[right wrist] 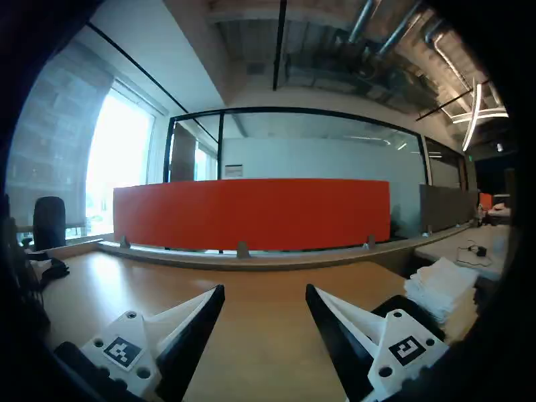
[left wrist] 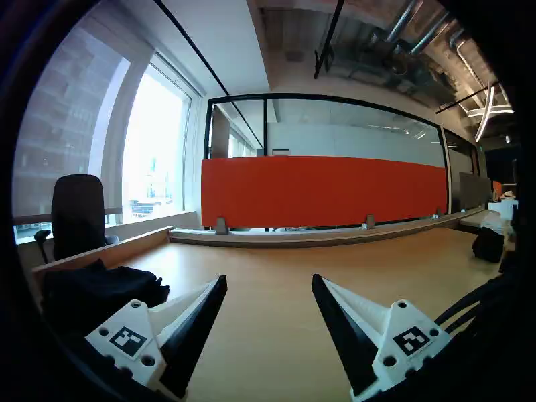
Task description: Fold towel
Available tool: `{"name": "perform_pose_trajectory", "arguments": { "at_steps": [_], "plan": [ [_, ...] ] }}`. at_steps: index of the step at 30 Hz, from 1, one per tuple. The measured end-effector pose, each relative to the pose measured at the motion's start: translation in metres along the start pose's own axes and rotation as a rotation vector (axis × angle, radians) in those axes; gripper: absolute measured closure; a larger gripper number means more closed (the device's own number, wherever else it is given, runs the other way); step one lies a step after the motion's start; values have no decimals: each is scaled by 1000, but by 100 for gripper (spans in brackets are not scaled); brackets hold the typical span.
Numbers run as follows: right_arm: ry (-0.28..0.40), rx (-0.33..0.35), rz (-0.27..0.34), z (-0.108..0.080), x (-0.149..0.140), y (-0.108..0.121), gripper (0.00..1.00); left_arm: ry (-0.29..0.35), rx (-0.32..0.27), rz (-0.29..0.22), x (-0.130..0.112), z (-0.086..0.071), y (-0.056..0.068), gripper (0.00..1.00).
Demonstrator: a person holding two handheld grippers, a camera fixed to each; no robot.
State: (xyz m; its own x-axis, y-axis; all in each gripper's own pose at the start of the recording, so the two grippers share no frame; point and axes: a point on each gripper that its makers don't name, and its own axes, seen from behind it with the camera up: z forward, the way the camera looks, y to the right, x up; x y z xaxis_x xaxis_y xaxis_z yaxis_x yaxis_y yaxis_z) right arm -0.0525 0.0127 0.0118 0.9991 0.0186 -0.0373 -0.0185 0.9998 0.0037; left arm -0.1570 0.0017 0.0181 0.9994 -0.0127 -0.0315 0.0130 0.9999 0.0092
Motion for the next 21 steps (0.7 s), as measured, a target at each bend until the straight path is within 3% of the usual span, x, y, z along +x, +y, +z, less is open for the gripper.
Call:
{"name": "perform_pose_trajectory", "arguments": {
  "at_steps": [21],
  "plan": [
    [-28, -1, -4, 1, -42, -8, 7, 0, 0, 0, -1, -1, -1, 6]
  ]
}}
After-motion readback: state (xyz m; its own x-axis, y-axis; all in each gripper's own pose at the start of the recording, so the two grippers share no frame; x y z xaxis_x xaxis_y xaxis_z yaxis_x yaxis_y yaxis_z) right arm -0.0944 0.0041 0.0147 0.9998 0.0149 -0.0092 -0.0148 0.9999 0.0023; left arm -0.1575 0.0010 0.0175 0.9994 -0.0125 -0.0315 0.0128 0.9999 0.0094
